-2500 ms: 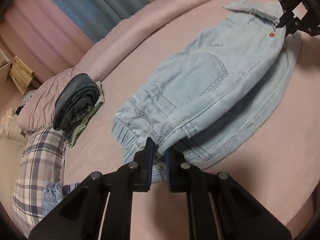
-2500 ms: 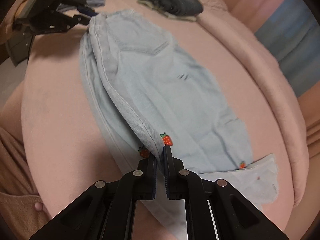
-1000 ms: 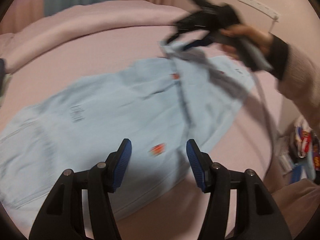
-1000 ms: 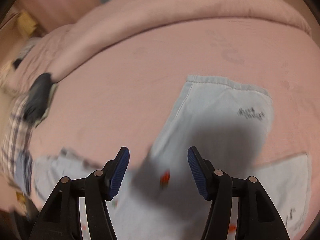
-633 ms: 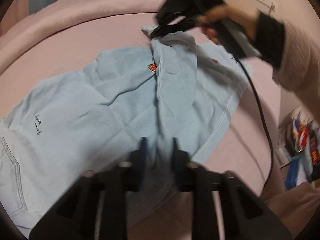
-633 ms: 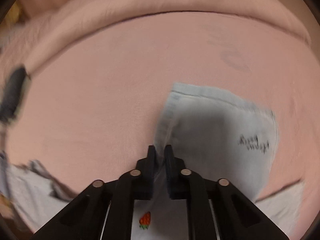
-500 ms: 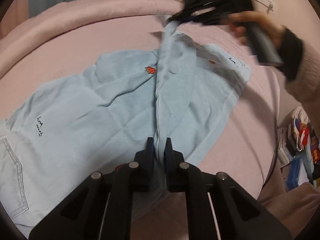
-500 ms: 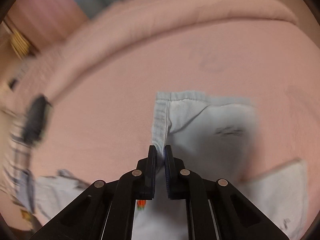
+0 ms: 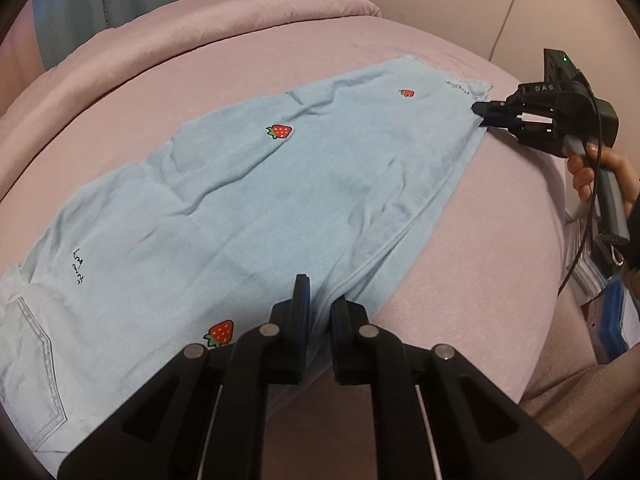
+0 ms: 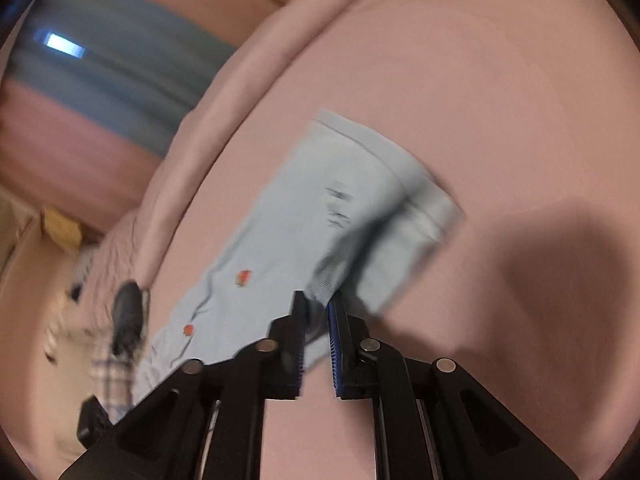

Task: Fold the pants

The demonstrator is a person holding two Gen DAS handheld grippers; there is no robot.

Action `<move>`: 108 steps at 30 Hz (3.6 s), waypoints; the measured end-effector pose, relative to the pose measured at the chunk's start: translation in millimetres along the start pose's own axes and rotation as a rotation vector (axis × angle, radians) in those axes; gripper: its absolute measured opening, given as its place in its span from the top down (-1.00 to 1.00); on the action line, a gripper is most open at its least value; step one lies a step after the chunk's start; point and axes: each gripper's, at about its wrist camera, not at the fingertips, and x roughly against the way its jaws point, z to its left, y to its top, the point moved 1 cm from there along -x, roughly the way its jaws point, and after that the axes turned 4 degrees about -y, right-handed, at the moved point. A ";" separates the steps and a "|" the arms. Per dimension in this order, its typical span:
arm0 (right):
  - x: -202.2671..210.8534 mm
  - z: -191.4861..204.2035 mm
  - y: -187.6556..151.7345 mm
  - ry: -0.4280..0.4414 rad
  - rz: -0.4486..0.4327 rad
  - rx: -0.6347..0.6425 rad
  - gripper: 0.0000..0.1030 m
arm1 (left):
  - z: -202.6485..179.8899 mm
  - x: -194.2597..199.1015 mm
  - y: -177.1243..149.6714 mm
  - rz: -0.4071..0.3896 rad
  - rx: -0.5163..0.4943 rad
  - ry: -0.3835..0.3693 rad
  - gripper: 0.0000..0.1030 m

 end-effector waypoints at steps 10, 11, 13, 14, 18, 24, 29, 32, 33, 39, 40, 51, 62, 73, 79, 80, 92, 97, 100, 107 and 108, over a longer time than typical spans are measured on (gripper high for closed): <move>13.6 -4.7 20.6 0.035 -0.079 -0.136 0.35 | 5.3 3.7 1.9 -0.024 0.046 0.002 0.90; 12.5 -1.6 21.7 0.018 -0.075 -0.117 0.67 | 6.2 7.0 2.0 -0.032 0.051 0.007 0.91; 15.0 7.5 22.6 0.000 -0.069 -0.057 0.83 | 4.2 14.7 -0.1 -0.040 0.032 0.010 0.91; 19.2 12.7 22.1 0.006 -0.080 -0.036 0.84 | 1.6 18.0 -1.2 -0.042 0.010 0.016 0.91; 12.3 1.1 18.6 -0.070 -0.028 -0.018 0.84 | -0.2 11.1 -8.3 0.002 -0.032 0.037 0.83; 27.0 -13.3 18.6 -0.129 -0.018 -0.022 0.62 | 4.6 24.0 -8.5 -0.005 -0.007 0.023 0.80; 59.9 28.0 15.2 -0.283 -0.143 0.192 0.31 | 16.6 68.2 -15.4 -0.104 0.026 -0.010 0.50; 40.1 75.3 -7.3 -0.176 -0.071 0.398 0.31 | 50.3 81.9 -19.7 -0.157 0.152 0.047 0.48; 31.3 89.9 -17.6 -0.152 -0.046 0.468 0.31 | 61.1 84.4 -22.1 -0.166 0.199 0.061 0.52; -32.0 177.8 -105.2 -0.051 0.090 0.866 0.34 | 139.4 107.8 -64.0 -0.180 0.433 0.309 0.52; -42.3 186.6 -122.9 -0.054 0.113 0.925 0.34 | 152.0 113.3 -76.8 -0.171 0.468 0.358 0.52; -51.1 226.2 -186.7 0.014 0.329 1.147 0.47 | 215.6 144.0 -156.1 -0.143 0.601 0.485 0.78; -181.1 342.9 -136.3 0.201 0.491 0.797 0.04 | 204.9 155.7 -117.0 -0.257 0.580 0.373 0.14; -255.6 342.9 -144.4 0.112 0.840 0.737 0.63 | 248.4 99.8 -53.0 -0.156 0.484 0.374 0.14; -238.0 356.0 -147.3 0.163 0.800 0.832 0.83 | 273.0 85.5 -75.8 -0.064 0.513 0.430 0.46; -242.4 354.1 -146.5 0.127 0.779 0.838 0.84 | 274.0 85.4 -75.4 -0.057 0.515 0.437 0.47; -168.2 330.7 -117.8 0.079 0.486 0.887 0.85 | 271.9 82.4 -76.0 -0.020 0.525 0.478 0.50; -143.7 295.8 -117.0 -0.063 0.435 0.990 0.85 | 270.0 82.3 -76.0 -0.014 0.524 0.480 0.51; -164.3 280.6 -121.5 -0.151 0.449 1.000 0.85 | 270.4 82.0 -75.9 -0.012 0.522 0.482 0.51; -183.4 282.5 -104.3 -0.172 0.360 0.891 0.85 | 266.3 83.5 -72.3 -0.001 0.513 0.501 0.50; -175.4 283.4 -101.2 -0.160 0.339 0.888 0.85 | 265.2 83.7 -72.0 0.000 0.511 0.502 0.46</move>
